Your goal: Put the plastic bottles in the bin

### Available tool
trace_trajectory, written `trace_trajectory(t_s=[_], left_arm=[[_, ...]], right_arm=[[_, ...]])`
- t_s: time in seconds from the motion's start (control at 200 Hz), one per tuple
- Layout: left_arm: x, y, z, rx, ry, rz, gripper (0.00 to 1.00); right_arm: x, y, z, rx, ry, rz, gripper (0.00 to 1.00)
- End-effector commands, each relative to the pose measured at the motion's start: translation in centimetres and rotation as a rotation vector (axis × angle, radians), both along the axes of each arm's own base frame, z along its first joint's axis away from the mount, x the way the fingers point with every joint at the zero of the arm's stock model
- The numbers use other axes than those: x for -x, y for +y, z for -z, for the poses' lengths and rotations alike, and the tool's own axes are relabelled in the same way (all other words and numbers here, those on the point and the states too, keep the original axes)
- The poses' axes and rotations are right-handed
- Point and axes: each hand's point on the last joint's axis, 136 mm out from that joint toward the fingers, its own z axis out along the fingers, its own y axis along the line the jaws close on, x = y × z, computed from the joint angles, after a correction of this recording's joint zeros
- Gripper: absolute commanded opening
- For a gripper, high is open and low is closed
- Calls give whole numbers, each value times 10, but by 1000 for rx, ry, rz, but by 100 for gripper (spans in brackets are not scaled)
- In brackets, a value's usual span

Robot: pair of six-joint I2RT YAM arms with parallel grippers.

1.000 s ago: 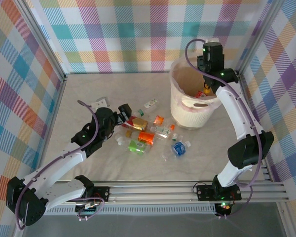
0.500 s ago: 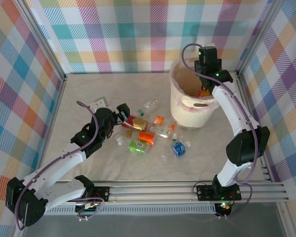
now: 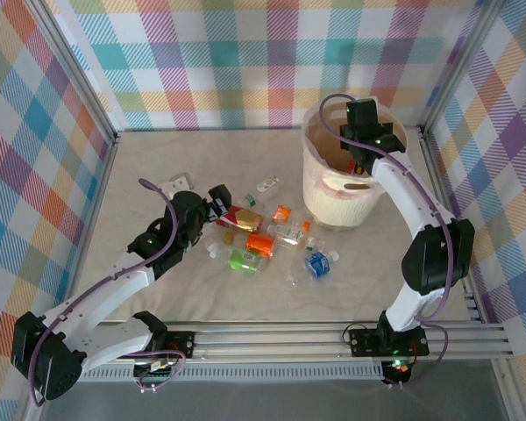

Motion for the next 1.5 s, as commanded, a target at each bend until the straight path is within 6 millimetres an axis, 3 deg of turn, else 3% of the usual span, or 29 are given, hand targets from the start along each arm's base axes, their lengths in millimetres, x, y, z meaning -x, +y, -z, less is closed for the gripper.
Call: trace_trajectory(t_s=[0.0, 0.135, 0.285, 0.52, 0.725, 0.91, 1.08, 1.31, 1.5], left_arm=[[3, 12, 5, -36, 11, -34, 100], [4, 16, 6, -42, 10, -47, 100], [4, 20, 9, -47, 18, -57, 100], [1, 22, 13, -48, 30, -65, 100], [0, 23, 16, -44, 39, -64, 100], [3, 28, 19, -48, 48, -73, 100], [3, 35, 23, -98, 98, -71, 100], [6, 63, 54, -136, 320, -118, 100], [-5, 62, 88, -16, 409, -113, 100]], right_arm=[[-3, 0, 1, -25, -25, 29, 87], [1, -1, -6, -33, -23, 31, 91], [9, 0, -31, -67, -48, 19, 97], [25, 24, -72, -205, -99, -107, 98], [31, 40, -91, -306, -125, -184, 95], [40, 51, -93, -388, -104, -217, 90], [58, 64, -94, -466, -47, -272, 99], [89, 66, -94, -531, -7, -298, 100], [113, 63, -92, -571, -2, -291, 100]])
